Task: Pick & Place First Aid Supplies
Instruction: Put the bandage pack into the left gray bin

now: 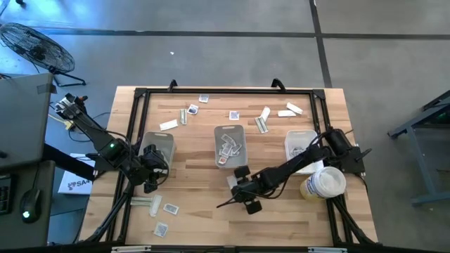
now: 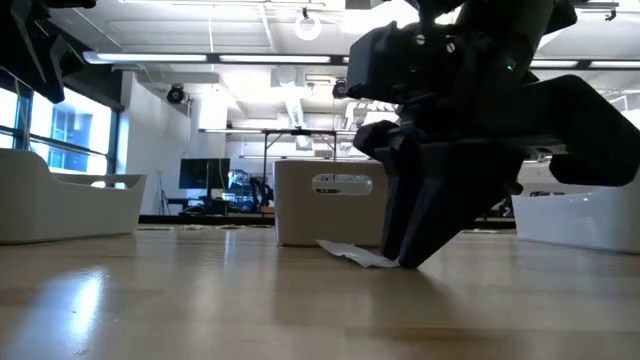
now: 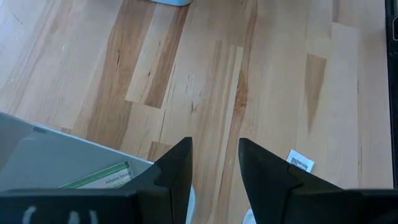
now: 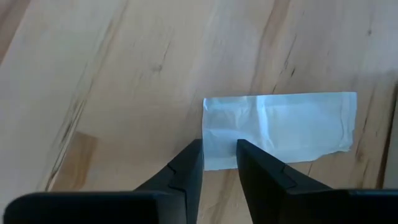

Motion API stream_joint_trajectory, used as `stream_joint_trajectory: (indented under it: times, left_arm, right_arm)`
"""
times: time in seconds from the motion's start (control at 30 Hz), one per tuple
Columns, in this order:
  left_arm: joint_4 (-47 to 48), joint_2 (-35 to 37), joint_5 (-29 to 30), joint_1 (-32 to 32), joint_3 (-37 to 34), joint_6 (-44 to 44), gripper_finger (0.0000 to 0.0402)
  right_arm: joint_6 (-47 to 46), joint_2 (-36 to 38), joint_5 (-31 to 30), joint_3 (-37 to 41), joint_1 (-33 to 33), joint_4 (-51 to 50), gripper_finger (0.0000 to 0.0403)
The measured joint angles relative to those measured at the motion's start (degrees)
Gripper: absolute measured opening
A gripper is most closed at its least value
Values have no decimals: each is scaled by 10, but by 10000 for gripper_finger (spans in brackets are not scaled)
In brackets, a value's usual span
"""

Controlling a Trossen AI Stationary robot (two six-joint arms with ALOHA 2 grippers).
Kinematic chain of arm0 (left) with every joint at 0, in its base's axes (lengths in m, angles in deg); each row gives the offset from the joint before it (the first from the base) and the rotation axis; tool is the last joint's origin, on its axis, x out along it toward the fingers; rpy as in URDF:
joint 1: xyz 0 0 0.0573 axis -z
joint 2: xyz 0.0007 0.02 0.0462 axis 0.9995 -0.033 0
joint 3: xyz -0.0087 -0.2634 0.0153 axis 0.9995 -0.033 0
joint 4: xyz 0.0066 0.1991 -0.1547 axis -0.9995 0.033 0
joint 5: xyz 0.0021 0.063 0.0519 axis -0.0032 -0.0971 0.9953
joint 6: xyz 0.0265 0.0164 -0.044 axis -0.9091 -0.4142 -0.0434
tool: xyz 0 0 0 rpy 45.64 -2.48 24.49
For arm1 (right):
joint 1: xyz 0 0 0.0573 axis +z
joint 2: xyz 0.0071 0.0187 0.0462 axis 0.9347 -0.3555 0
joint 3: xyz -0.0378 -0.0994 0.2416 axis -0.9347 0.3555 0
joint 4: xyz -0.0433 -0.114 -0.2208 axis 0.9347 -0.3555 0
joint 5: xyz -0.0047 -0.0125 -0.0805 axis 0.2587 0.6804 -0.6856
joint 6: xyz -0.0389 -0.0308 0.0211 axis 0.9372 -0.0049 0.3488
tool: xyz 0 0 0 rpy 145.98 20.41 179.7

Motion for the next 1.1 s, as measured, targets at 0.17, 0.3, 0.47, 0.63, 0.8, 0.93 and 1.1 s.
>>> stream_joint_trajectory:
  times: [0.17, 0.3, 0.47, 0.63, 0.8, 0.93, 1.1]
  left_arm:
    - [0, 0, 0, 0, 0, 0, 128]
    - [0, 0, 0, 0, 0, 0, 128]
    - [0, 0, 0, 0, 0, 0, 128]
    - [1, 0, -7, 0, 0, -12, 128]
    - [1, 0, -14, 0, 0, -54, 128]
    - [1, 0, -14, 0, 0, -56, 128]
    - [10, 0, -14, 0, 0, -100, 128]
  right_arm:
    - [-5, -2, -14, 0, -11, -13, 81]
    - [-5, -2, -5, 0, -18, -13, 55]
    - [-4, -2, 0, 1, -24, -11, 10]
    - [-6, -2, 0, 2, -23, -7, 7]
    - [-17, 16, -4, 4, -16, 3, 3]
    - [-36, 43, 14, 7, -11, 4, 1]
    - [-59, 87, 41, 5, -2, 17, 1]
